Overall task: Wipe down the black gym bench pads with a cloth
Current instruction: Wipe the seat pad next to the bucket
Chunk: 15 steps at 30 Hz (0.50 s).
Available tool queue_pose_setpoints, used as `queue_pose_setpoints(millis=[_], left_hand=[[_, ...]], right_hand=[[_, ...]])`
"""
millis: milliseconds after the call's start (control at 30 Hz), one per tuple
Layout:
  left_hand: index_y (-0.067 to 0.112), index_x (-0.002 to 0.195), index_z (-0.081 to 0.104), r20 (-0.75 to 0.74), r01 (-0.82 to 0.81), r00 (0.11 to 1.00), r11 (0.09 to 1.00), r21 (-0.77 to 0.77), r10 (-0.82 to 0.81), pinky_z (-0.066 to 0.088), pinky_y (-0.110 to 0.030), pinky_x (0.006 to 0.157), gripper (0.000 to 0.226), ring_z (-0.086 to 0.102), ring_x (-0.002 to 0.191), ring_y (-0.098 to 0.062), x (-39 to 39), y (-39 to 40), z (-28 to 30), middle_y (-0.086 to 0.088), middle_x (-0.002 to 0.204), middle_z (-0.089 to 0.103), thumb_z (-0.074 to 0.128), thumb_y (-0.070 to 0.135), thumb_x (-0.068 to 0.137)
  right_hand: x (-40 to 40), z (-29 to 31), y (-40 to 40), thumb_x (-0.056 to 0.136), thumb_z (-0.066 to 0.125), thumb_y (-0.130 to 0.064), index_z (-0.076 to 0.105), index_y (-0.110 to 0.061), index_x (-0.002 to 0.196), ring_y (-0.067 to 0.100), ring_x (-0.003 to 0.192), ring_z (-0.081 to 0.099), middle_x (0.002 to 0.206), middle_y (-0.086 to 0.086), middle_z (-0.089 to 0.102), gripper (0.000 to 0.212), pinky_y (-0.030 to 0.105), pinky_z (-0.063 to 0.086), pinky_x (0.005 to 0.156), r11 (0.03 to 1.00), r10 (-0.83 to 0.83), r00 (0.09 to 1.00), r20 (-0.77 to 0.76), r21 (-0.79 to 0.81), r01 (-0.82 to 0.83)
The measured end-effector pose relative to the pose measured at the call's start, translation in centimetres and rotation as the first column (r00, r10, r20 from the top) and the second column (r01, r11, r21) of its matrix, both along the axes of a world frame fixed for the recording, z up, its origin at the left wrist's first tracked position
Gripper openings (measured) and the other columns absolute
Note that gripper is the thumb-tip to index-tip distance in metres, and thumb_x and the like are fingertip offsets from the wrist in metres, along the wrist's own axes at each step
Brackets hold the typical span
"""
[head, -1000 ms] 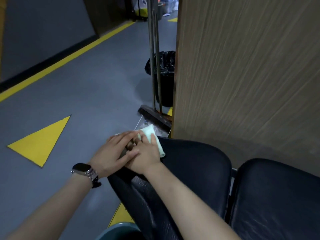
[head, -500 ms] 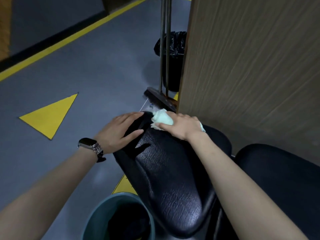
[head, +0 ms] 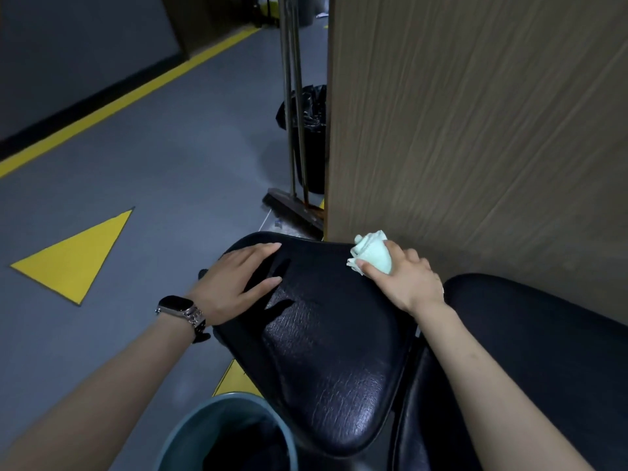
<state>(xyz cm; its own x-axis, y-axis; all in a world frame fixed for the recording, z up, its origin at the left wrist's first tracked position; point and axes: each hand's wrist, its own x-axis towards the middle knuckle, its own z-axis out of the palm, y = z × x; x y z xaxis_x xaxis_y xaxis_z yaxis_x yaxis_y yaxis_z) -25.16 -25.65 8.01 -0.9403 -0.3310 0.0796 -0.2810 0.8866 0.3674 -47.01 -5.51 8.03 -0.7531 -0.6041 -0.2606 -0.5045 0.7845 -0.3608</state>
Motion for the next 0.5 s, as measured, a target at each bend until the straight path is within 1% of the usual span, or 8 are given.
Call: queue_pose_setpoints(millis=[100,167,267,400,500], left_hand=[[0.025,0.145,0.027,0.008,0.022,1.000,1.000,-0.003,-0.022,0.029,-0.041,0.110,0.069,0.034,0.133,-0.015,-0.3,0.5,-0.1,0.000,0.144,0.040,0.023,0.065,0.089],[0.026,0.145,0.026,0.011,0.029,1.000,1.000,-0.002,-0.029,0.028,-0.041,0.111,0.070,0.032,0.135,-0.014,-0.3,0.7,-0.3,0.001,0.145,0.039,0.023,0.066,0.089],[0.025,0.146,0.025,0.011,0.029,1.000,1.000,0.004,-0.030,0.025,-0.039,0.113,0.073,0.028,0.137,-0.012,-0.3,1.1,-0.3,0.002,0.147,0.037,0.020,0.068,0.087],[0.025,0.146,0.025,0.001,0.029,1.000,1.000,0.010,-0.029,0.024,-0.036,0.113,0.077,0.027,0.137,-0.012,-0.2,1.4,-0.2,0.002,0.147,0.036,0.017,0.071,0.085],[0.024,0.146,0.025,0.001,0.041,0.999,0.999,0.010,-0.041,0.022,-0.035,0.113,0.079,0.026,0.137,-0.011,0.0,1.7,-0.3,0.003,0.148,0.035,0.015,0.073,0.084]], right_hand=[[0.8,-0.1,0.9,0.085,0.030,-0.074,0.011,-0.032,0.150,0.028,0.135,0.027,0.151,0.004,0.027,0.080,0.044,0.025,0.110,1.000,0.003,1.000,-0.012,-0.009,-0.003],[1.6,-0.2,1.4,0.089,0.027,-0.070,0.005,-0.031,0.151,0.027,0.142,0.014,0.158,0.003,0.012,0.077,0.045,0.016,0.115,1.000,0.014,1.000,-0.021,-0.008,-0.015],[2.9,-0.5,1.9,0.092,0.024,-0.065,0.000,-0.032,0.152,0.026,0.146,-0.005,0.160,0.001,-0.005,0.072,0.046,0.004,0.117,0.999,0.021,1.000,-0.020,-0.037,-0.022],[4.4,-0.7,2.5,0.095,0.022,-0.061,-0.003,-0.032,0.152,0.024,0.145,-0.018,0.159,0.000,-0.014,0.068,0.046,-0.004,0.117,0.998,0.027,0.999,-0.039,-0.062,-0.029],[6.1,-1.1,3.2,0.094,0.019,-0.063,-0.003,-0.031,0.152,0.024,0.144,-0.021,0.159,0.001,-0.016,0.069,0.046,-0.004,0.117,0.997,0.028,0.996,-0.082,-0.067,-0.034]])
